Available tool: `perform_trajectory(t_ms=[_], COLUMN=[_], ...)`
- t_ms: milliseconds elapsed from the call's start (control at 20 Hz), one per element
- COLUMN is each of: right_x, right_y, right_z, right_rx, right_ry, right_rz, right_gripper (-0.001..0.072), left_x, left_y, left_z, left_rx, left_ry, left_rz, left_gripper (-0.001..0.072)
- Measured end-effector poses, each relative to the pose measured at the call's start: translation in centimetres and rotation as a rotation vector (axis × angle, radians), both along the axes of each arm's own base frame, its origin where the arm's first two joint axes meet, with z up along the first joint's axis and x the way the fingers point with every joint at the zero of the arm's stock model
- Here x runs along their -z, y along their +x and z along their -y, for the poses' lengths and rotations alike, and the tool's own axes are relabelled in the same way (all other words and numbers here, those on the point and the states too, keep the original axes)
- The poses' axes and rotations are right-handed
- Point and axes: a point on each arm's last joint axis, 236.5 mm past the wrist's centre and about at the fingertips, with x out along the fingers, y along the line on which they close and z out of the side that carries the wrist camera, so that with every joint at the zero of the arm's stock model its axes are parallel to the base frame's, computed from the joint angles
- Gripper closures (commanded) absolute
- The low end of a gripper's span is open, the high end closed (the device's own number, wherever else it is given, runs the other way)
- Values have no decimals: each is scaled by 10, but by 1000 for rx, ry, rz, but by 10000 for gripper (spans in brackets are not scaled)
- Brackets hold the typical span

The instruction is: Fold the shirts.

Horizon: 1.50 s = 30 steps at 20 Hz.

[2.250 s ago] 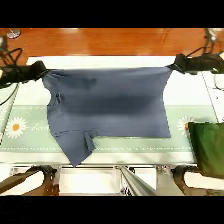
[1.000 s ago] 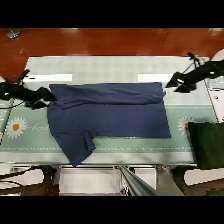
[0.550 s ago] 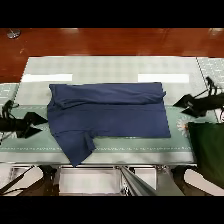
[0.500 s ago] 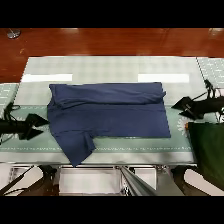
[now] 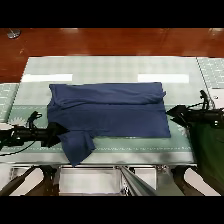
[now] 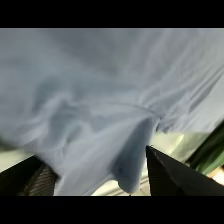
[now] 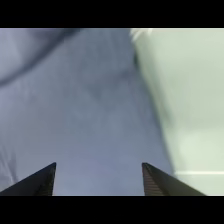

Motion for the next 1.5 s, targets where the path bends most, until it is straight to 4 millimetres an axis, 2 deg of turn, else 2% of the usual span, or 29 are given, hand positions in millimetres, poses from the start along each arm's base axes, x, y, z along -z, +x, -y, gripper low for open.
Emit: perform_trajectory(t_ms=[50,100,200,250,400,500,700,750,800,850,950,1100,1300,1500], right_x=[-1,0,11,18,34,39,47,48,50,53,51,34,8,-3], right_y=[1,-1,-17,-31,-64,-71,-67,-64,-59,-52,-36,-14,26,81], right_z=[9,19,32,32,19,9,-16,-23,-28,-30,-32,-32,-19,-23], right_rx=[30,56,74,67,25,-9,-58,-66,-74,-80,-97,-133,-139,-134], right_ry=[-6,-17,-48,-55,-54,-64,-45,-31,-29,-41,-60,-70,-103,-85], right_rz=[-4,-18,-95,-154,-286,-315,-325,-327,-321,-307,-266,-213,-130,-44], right_gripper=[96,96,96,96,95,96,96,138,358,692,683,683,683,683], left_x=[2,9,10,9,1,-6,-10,-10,-10,-11,-14,-30,-51,-66], left_y=[-3,-5,-1,1,16,20,29,30,30,31,34,43,86,146], left_z=[5,3,6,8,16,23,26,26,26,26,26,25,2,-17], left_rx=[30,65,88,96,78,76,58,56,56,53,55,84,23,-62], left_ry=[6,47,63,60,31,-5,-20,-21,-20,-23,-24,-42,19,109], left_rz=[1,7,42,53,111,132,166,170,173,176,186,232,346,461], left_gripper=[590,682,682,682,682,682,682,682,682,682,682,682,683,683])
